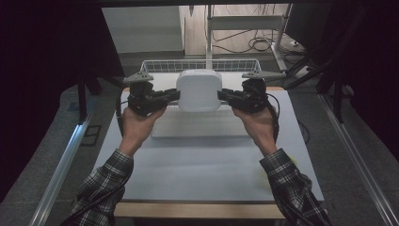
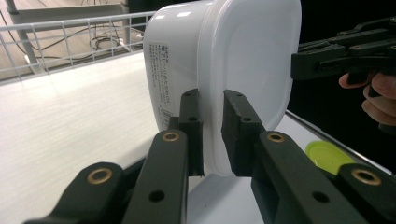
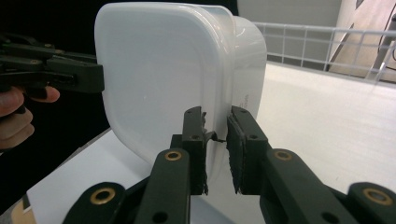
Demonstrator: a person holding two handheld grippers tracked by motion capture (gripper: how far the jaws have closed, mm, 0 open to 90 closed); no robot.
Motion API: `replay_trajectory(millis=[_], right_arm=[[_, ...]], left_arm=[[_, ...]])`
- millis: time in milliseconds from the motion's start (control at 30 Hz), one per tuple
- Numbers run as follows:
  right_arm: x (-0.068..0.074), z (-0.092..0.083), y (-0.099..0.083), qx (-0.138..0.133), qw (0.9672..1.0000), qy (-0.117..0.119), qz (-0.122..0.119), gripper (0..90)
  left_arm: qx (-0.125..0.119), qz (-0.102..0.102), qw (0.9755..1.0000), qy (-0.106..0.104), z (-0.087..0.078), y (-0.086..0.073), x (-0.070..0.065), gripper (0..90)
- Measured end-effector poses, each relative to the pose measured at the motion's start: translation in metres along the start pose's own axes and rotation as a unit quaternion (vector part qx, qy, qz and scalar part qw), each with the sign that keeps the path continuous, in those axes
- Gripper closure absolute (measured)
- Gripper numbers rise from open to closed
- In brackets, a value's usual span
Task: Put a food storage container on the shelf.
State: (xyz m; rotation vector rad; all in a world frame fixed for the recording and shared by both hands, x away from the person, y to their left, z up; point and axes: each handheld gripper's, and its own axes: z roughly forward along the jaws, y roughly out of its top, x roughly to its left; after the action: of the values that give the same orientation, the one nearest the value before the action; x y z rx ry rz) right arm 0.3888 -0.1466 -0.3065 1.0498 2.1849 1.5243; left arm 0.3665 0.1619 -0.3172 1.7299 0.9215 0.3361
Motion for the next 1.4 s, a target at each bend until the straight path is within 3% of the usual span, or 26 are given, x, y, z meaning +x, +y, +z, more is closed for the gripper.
replay_trajectory(millis=[333, 700, 1167, 1400], right_arm=[[-0.016, 0.012, 0.017, 0.000, 0.9999, -0.010, 0.014, 77.2], [-0.027, 0.024, 0.020, 0.007, 0.9994, -0.012, 0.032, 76.6], [-0.031, 0.032, 0.024, 0.004, 0.9993, 0.001, 0.038, 66.7], [-0.032, 0.041, 0.026, 0.012, 0.9994, -0.008, 0.031, 61.6]], left_arm=[[-0.001, -0.020, 0.9998, -0.007, 0.017, 0.013, 0.016, 79.0], [-0.001, -0.034, 0.9994, -0.001, 0.029, 0.012, 0.026, 77.2], [-0.010, -0.023, 0.9997, 0.003, 0.036, 0.016, 0.028, 61.0], [0.001, -0.007, 0.9997, 0.023, 0.045, 0.018, 0.030, 54.8]])
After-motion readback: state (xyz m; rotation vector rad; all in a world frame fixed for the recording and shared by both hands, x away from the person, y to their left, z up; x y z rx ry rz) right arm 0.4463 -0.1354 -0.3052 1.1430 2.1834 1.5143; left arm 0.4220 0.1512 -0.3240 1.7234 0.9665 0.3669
